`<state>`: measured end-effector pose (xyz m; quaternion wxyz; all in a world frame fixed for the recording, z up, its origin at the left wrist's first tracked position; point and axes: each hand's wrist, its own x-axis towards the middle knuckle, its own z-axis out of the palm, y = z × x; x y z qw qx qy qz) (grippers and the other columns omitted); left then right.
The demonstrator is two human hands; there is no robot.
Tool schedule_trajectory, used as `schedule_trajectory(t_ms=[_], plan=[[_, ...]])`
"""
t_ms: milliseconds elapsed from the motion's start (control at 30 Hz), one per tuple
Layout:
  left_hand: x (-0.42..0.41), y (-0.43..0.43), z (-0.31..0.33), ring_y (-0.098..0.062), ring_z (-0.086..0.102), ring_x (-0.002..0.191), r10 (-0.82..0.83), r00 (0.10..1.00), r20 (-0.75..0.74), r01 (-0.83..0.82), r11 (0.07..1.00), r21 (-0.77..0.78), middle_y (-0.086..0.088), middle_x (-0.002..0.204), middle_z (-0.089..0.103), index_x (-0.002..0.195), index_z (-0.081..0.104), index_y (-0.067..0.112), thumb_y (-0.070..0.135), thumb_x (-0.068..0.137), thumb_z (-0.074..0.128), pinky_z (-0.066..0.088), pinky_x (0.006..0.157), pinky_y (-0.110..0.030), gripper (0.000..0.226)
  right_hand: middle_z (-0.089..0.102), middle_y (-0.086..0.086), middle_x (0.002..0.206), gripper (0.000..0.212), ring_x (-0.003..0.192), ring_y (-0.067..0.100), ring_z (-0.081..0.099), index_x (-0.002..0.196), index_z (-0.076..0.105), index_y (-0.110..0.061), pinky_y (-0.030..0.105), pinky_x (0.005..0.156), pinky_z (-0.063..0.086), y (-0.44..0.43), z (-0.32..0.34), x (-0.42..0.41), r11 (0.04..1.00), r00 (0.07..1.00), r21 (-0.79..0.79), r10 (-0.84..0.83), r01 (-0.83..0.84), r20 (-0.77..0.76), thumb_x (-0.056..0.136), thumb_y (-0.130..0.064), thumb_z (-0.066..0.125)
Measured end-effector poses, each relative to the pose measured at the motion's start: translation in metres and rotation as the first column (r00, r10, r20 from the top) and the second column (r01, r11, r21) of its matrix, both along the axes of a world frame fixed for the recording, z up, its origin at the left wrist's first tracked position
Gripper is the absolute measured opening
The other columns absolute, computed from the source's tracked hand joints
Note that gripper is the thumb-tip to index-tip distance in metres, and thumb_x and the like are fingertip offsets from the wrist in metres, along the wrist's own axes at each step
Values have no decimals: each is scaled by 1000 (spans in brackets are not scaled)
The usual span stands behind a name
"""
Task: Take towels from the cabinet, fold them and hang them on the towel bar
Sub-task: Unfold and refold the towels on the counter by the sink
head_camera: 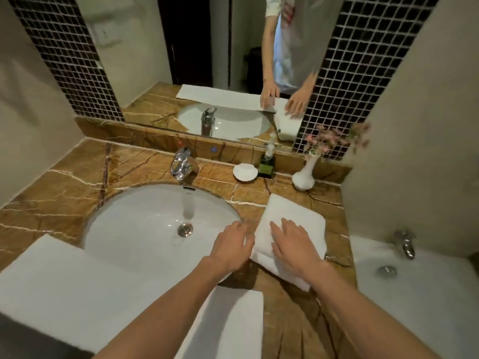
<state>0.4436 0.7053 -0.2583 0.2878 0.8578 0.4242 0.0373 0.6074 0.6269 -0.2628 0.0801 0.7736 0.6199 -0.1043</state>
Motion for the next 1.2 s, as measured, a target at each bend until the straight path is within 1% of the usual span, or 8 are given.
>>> schedule_trajectory(t_ms=[133, 333, 400, 500, 667, 800, 967, 1200], plan=[[32, -17, -1, -27, 36, 135, 0, 1000, 17, 3, 986, -169, -11, 149, 36, 146, 33, 14, 37, 99, 37, 30, 112, -37, 52, 9, 16, 160, 59, 147, 34, 9, 153, 15, -19, 46, 119, 9, -32, 1, 34, 994, 999, -99, -40, 39, -12, 101, -40, 35], [56, -21, -2, -25, 44, 126, 67, 997, 49, -57, 981, -188, -11, 143, 44, 137, 43, 10, 27, 96, 48, 36, 100, -31, 44, 7, 17, 160, 69, 146, 35, 9, 152, 15, -16, 47, 120, 13, -48, 2, 49, 993, 1000, -121, -16, 15, -7, 97, -42, 46], [62, -17, -4, -25, 47, 123, 102, 992, 69, -85, 973, -217, -10, 139, 47, 136, 44, 10, 24, 94, 52, 37, 97, -29, 45, 16, 19, 156, 68, 142, 36, 18, 150, 22, -15, 47, 117, 21, -46, 3, 45, 995, 1000, -96, -17, 18, 11, 95, -41, 51], [68, -11, -6, -26, 52, 116, 184, 979, 86, -158, 956, -249, -9, 133, 53, 135, 42, 11, 20, 87, 58, 43, 97, -35, 51, 37, 17, 139, 51, 124, 33, 38, 138, 36, -13, 41, 100, 36, -42, 2, 38, 999, 999, -36, -31, 32, 36, 93, -30, 53], [82, -1, -2, -21, 54, 105, 243, 957, 161, -182, 930, -321, -2, 115, 56, 131, 47, 7, 13, 90, 57, 42, 82, -29, 43, 49, 15, 125, 35, 112, 32, 47, 127, 47, -10, 39, 92, 37, -36, 1, 30, 1000, 999, -16, -9, 10, 34, 93, -15, 46], [103, 23, -2, -27, 59, 109, 277, 947, 162, -204, 910, -361, -8, 121, 61, 127, 51, 5, 22, 91, 61, 49, 89, -36, 42, 51, 13, 119, 31, 108, 30, 48, 122, 51, -10, 39, 92, 37, -40, -2, 29, 1000, 1000, -3, -1, 1, -8, 93, -19, 47], [127, 46, -11, -28, 55, 115, 227, 968, 108, -177, 920, -349, -12, 130, 57, 134, 47, 7, 24, 92, 59, 46, 98, -40, 47, 50, 8, 117, 35, 110, 26, 46, 115, 61, -14, 40, 95, 40, -28, -4, 49, 967, 965, 128, -198, 220, -170, 97, -36, 42], [150, 67, -23, -29, 44, 128, 235, 965, 113, -178, 910, -374, -13, 141, 45, 140, 36, 5, 21, 96, 54, 38, 103, -38, 50, 33, 10, 142, 42, 129, 29, 35, 136, 42, -17, 40, 108, 32, 0, -15, 82, 831, 804, 80, -502, 551, -318, 97, -33, 47]])
